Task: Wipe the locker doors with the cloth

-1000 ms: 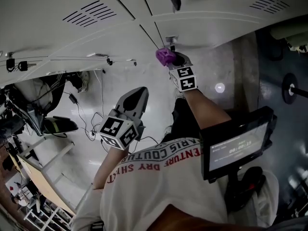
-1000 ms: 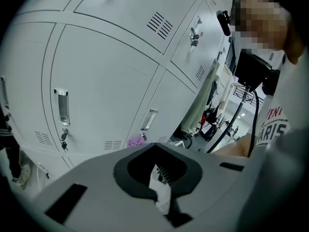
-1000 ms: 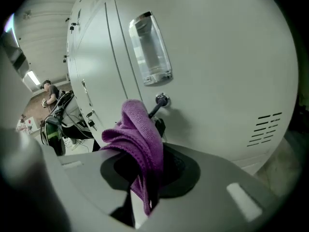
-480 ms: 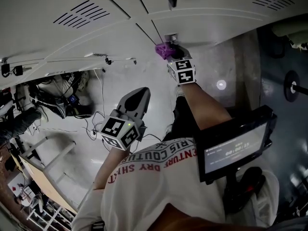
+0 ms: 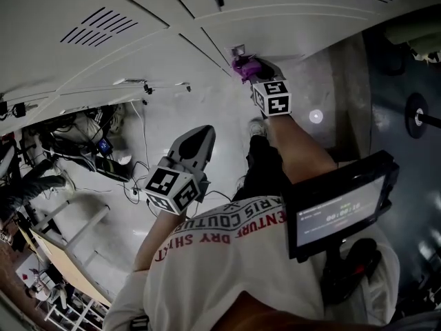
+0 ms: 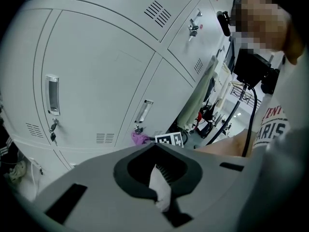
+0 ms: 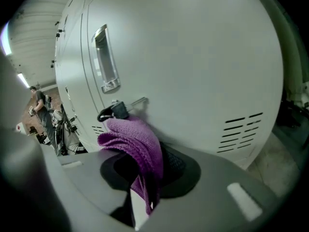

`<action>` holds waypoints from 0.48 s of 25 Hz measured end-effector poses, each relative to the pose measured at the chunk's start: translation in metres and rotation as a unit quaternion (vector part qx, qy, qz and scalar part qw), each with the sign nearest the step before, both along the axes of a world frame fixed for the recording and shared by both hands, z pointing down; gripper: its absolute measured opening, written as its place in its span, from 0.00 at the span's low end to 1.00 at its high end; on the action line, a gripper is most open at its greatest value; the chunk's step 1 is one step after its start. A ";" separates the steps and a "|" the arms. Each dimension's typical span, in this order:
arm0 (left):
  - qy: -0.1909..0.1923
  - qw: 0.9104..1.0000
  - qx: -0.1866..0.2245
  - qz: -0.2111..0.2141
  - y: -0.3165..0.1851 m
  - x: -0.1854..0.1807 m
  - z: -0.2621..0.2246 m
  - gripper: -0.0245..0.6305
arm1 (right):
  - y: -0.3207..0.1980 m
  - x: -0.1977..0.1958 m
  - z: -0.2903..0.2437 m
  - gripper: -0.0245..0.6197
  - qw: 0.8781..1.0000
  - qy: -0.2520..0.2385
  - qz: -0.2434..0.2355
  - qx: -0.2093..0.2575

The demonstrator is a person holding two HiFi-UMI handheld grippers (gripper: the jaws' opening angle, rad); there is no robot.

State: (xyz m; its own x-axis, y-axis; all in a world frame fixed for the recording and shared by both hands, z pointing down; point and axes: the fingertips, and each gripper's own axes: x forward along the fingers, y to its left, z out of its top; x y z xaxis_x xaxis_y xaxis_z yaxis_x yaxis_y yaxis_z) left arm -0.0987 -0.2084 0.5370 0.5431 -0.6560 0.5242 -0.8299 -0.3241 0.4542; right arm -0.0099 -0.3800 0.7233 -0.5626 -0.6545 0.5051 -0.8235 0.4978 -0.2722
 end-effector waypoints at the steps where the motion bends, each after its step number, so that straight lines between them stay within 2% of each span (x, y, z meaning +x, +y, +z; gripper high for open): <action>1: 0.000 1.000 -0.001 0.003 -0.001 0.002 0.001 0.04 | -0.002 0.009 0.001 0.16 1.000 -0.001 0.010 -0.002; 12: 0.004 0.999 0.000 0.035 -0.004 0.029 0.005 0.04 | -0.027 0.137 0.007 0.16 0.994 0.047 0.096 0.009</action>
